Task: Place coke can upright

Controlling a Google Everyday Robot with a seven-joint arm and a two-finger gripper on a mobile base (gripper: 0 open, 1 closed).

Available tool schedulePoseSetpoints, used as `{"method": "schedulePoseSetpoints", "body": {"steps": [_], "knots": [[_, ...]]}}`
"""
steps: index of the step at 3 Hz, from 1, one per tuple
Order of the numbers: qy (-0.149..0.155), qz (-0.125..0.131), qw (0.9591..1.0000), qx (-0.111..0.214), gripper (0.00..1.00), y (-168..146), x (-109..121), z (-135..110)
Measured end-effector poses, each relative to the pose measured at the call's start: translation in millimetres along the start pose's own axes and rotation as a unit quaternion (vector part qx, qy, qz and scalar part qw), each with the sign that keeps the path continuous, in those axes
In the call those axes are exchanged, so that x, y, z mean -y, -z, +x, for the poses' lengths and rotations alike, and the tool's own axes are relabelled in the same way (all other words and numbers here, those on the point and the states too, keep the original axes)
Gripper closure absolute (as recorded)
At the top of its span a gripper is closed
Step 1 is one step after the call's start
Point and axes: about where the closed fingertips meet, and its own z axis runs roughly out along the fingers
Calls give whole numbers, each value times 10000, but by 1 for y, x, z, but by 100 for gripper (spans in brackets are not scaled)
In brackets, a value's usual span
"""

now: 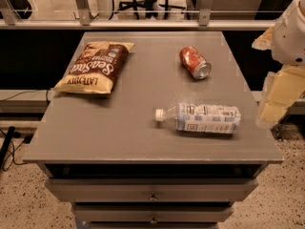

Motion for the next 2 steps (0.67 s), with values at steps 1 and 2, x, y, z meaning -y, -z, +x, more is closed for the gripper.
{"method": "schedulePoseSetpoints", "body": {"steps": [1,2], "knots": [[0,1,10000,0,0,0,0,0],[-36,-6,10000,73,0,-3,6,-1]]}}
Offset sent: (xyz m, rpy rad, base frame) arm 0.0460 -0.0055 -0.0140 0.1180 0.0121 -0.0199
